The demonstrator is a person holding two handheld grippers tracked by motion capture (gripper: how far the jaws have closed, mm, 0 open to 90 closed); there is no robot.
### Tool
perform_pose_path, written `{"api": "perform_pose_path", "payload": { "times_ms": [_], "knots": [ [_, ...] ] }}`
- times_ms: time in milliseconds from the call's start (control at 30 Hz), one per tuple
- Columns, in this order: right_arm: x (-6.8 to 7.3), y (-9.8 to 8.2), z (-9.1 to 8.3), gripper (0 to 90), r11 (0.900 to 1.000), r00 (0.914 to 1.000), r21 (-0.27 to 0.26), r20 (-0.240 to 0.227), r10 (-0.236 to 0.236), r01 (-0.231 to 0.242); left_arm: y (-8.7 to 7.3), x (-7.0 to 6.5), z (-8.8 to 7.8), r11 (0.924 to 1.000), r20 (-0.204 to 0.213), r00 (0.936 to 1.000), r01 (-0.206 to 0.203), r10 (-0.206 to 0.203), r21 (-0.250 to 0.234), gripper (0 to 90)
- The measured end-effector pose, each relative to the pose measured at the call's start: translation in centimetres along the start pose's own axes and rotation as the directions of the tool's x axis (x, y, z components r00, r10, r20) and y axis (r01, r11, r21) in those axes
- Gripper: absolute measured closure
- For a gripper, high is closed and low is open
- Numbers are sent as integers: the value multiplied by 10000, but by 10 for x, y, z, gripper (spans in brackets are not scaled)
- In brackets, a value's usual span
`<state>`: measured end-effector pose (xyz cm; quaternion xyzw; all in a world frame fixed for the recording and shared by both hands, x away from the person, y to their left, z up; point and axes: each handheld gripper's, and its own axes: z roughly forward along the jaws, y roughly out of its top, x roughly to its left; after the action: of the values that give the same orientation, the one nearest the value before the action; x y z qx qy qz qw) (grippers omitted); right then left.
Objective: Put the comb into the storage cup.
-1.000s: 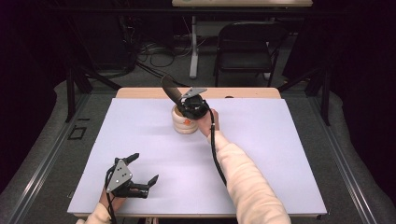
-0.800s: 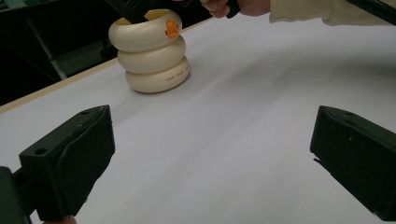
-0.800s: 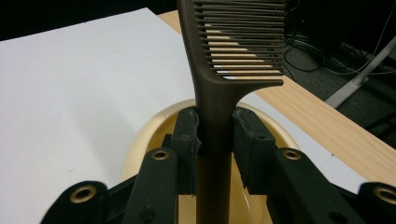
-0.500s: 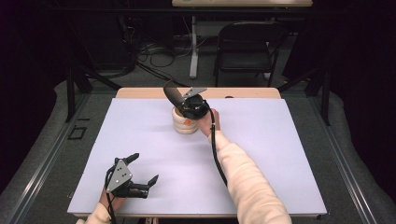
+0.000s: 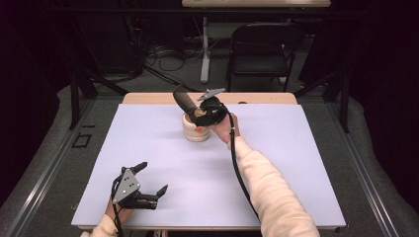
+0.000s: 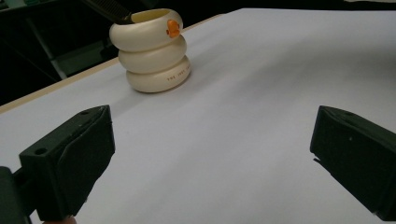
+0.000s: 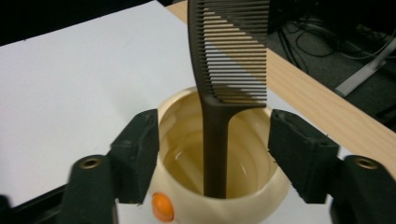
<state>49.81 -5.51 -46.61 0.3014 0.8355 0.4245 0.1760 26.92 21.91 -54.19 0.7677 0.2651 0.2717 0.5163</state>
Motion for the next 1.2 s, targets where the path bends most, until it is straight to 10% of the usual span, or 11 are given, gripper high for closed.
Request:
{"api": "perform_pose_path", "payload": {
  "times_ms": [533, 1200],
  "knots": [
    [8, -7, -30, 54, 9969, 9966, 744, -809, -183, 244, 0, 0, 0, 10000, 32, 10000, -1, 1, -14, 0],
    [19, -34, -69, 0, 9981, 9923, 467, -1189, -338, 396, 0, -1, 1, 10000, 4, 10000, 25, -25, 24, 0]
  ]
}}
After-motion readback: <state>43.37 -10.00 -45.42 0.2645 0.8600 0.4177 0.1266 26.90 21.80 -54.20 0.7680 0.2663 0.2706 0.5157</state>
